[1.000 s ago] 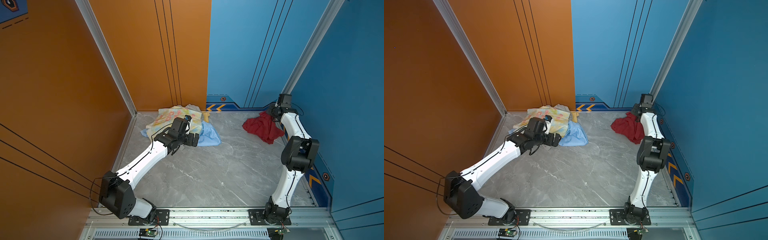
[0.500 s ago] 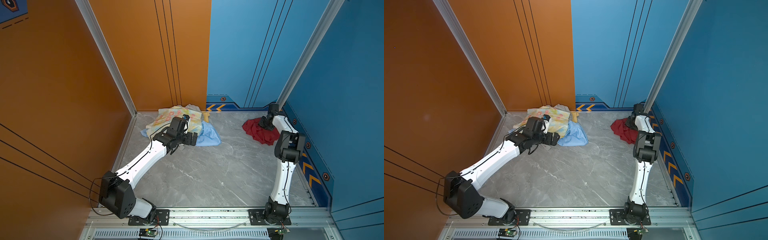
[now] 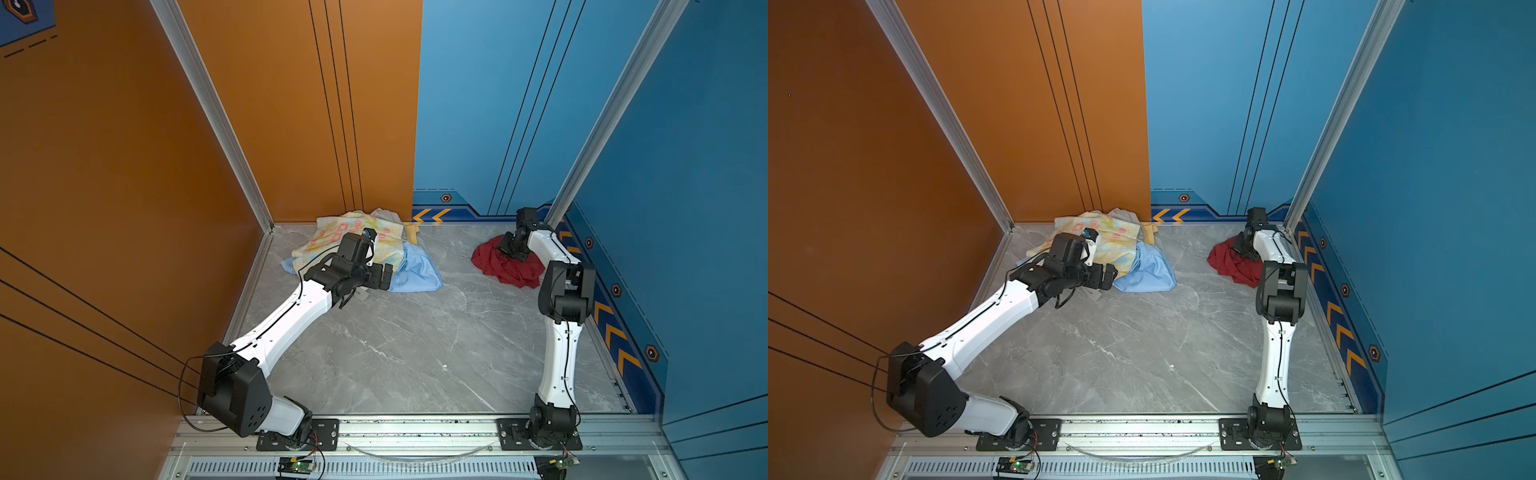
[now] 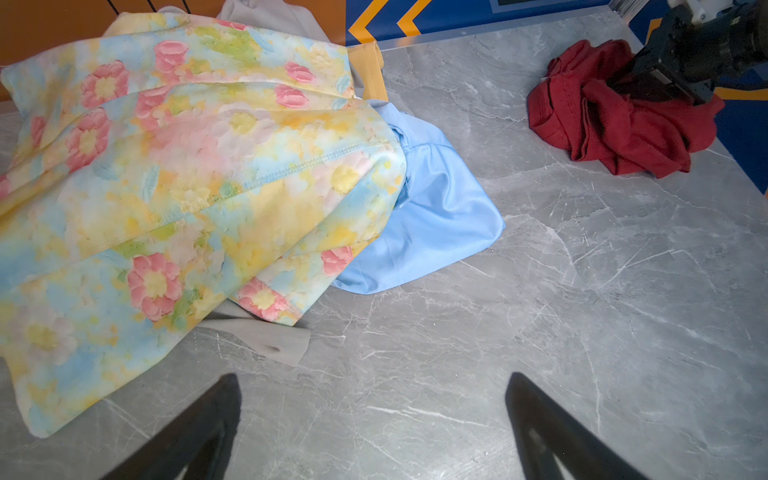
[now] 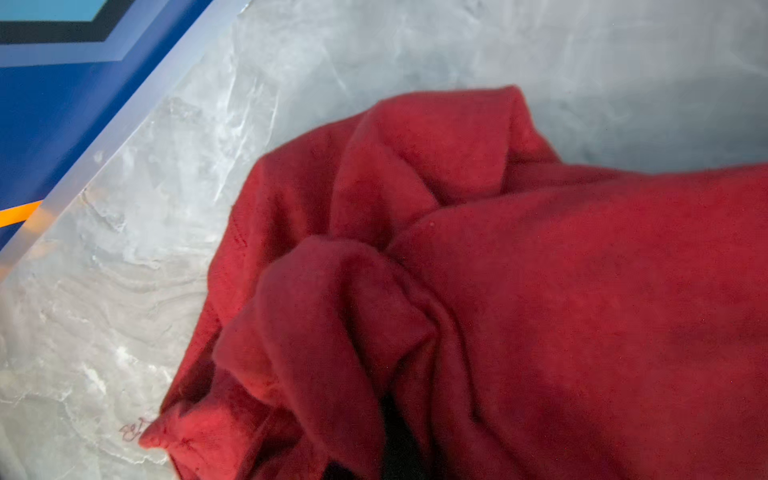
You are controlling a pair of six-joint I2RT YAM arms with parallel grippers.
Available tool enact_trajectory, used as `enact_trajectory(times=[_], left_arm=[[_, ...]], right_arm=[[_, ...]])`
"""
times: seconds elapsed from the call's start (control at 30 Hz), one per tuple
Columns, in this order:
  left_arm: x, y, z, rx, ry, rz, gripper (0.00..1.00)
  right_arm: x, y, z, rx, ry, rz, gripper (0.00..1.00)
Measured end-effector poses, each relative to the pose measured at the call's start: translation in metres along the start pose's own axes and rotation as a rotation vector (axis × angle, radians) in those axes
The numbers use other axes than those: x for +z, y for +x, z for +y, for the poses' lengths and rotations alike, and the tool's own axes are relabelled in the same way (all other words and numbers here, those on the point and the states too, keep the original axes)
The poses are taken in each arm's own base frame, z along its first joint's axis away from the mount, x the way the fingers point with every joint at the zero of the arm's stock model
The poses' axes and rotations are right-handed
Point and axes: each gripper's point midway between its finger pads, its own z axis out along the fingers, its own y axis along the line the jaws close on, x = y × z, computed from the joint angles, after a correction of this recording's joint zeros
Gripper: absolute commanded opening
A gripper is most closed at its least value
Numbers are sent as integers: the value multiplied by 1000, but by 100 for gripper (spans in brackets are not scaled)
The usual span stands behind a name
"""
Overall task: Pick out a specific cloth from the pile
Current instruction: 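Lower the red cloth onto the floor with the right gripper and open it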
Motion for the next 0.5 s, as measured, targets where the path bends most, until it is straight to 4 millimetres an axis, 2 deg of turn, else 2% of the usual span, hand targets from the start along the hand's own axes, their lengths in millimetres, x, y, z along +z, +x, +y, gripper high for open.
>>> enact_trajectory(times=[0.07, 0.13, 0.33, 0.43, 0.5], left_arm=[[0, 0, 3, -2, -7, -1, 99], [0, 0, 6, -5, -14, -2, 99], [-7, -3, 19, -15, -47, -22, 98], [-13, -9, 27, -28, -64, -50, 98], [-16, -13, 33, -38, -76, -69, 98]], right_arm=[[0, -1, 4, -5, -10, -2, 17], [-2, -2, 8, -8, -23, -2, 30], [-9, -5, 15, -40, -45, -12, 57], [-23, -11, 23, -63, -57, -37, 70], [-40, -17, 29, -80, -69, -65, 78]])
